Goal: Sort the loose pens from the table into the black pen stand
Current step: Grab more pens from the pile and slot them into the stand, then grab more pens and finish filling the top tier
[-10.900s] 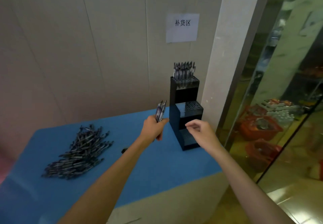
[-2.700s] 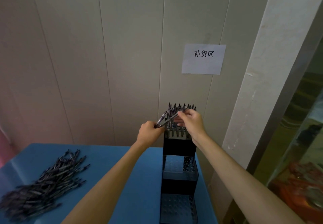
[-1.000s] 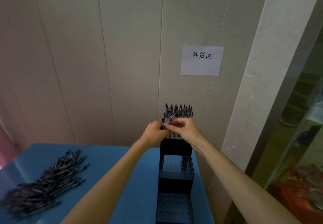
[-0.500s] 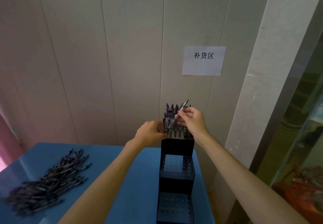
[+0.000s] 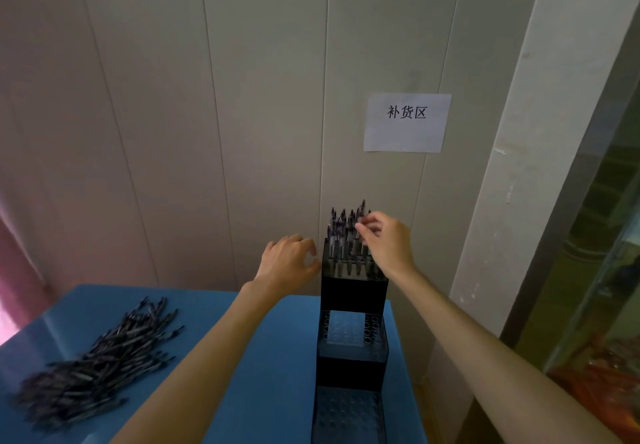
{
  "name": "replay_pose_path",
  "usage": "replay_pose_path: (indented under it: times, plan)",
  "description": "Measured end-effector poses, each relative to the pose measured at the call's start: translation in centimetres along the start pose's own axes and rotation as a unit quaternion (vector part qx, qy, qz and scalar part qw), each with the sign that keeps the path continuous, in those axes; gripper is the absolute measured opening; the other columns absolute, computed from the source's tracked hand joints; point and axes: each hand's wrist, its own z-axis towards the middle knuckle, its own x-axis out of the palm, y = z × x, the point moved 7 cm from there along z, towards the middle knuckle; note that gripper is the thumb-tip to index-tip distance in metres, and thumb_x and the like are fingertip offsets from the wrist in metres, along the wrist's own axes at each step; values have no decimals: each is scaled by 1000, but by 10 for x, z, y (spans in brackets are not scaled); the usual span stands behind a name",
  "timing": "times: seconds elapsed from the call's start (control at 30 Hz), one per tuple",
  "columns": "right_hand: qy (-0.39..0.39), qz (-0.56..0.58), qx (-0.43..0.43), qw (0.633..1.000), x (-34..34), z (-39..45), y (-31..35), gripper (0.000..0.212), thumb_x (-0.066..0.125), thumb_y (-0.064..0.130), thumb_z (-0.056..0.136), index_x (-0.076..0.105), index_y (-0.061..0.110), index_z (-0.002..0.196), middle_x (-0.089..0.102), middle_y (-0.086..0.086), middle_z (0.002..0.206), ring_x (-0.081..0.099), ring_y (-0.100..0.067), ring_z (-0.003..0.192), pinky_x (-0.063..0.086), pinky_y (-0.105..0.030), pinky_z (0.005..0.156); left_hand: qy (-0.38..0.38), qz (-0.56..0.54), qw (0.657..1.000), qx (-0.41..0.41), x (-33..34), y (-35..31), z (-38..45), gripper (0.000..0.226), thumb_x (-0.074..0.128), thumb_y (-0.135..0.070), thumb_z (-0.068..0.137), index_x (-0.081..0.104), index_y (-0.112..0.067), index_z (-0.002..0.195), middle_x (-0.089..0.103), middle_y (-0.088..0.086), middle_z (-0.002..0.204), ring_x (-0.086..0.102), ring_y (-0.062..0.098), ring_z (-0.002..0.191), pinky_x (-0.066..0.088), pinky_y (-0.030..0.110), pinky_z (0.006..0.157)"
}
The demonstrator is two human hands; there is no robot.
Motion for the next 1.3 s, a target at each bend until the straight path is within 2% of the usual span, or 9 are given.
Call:
replay_pose_path:
  times: [0.27, 0.4, 0.6, 0.7, 0.8, 0.87, 0.93, 1.07, 1.3]
  plan:
    - [16, -32, 13, 999, 11, -2, -8, 8, 71, 17, 91, 71, 13, 97, 72, 4, 82, 69, -6, 73, 61, -29, 74, -18, -8, 1000, 20, -7, -15, 6, 26, 55, -42, 94, 66, -26, 111, 62, -4, 108, 58, 18, 100, 41, 36, 89]
    - [66, -66, 31, 995, 22, -11, -17, 6, 72, 18, 90, 71, 13, 93, 70, 6, 80, 66, -2, 72, 59, -27, 78, -12, -11, 1000, 14, -6, -16, 5, 26, 55, -42, 94, 66, -25, 110, 62, -4, 108, 58, 18, 99, 43, 37, 89]
    - [64, -87, 33, 994, 23, -12, -19, 11, 74, 21, 89, 74, 11, 94, 73, 1, 83, 68, -8, 75, 57, -25, 78, 7, -11, 1000, 2, -2, -13, 0, 26, 55, -43, 94, 65, -26, 111, 62, -4, 109, 59, 17, 98, 45, 38, 89]
    - [70, -102, 29, 992, 21, -17, -20, 11, 74, 20, 89, 74, 12, 96, 73, 1, 84, 66, -5, 75, 54, -19, 74, 8, -18, 1000, -5, -2, -11, -3, 26, 54, -43, 95, 65, -26, 113, 62, -4, 109, 60, 17, 97, 47, 39, 89]
    - [65, -131, 6, 989, 18, -26, -18, 6, 72, 16, 90, 73, 17, 95, 72, 7, 82, 64, -1, 71, 58, -22, 69, -4, -18, 1000, -11, -6, -12, -7, 24, 55, -38, 96, 66, -26, 113, 63, -3, 108, 60, 20, 99, 44, 34, 81]
    - [67, -145, -13, 987, 17, -34, -12, 6, 70, 16, 91, 72, 20, 93, 71, 10, 81, 63, 1, 68, 54, -16, 63, -19, -15, 1000, -11, -12, -15, -11, 25, 55, -37, 96, 67, -25, 114, 63, -2, 107, 59, 21, 98, 39, 32, 76]
    - [74, -142, -29, 987, 18, -41, -6, 6, 69, 17, 91, 72, 22, 94, 70, 11, 82, 61, 2, 70, 49, -12, 63, -30, -15, 999, -11, -16, -19, -16, 26, 54, -38, 96, 66, -26, 116, 63, -3, 108, 59, 20, 99, 37, 32, 76]
    - [97, -130, -52, 985, 24, -57, 1, 12, 66, 18, 91, 72, 21, 101, 65, 9, 87, 60, -5, 73, 57, -29, 71, -17, -15, 999, -28, -16, -19, -35, 29, 52, -39, 98, 63, -26, 121, 67, -5, 112, 60, 20, 104, 44, 35, 83]
    - [179, -122, -66, 974, 62, -103, 15, 19, 62, 30, 96, 69, 24, 112, 62, 6, 103, 61, -12, 88, 53, -29, 73, 5, -5, 995, -99, -11, 13, -101, 34, 54, -40, 97, 60, -27, 127, 63, -7, 121, 60, 19, 110, 48, 38, 88]
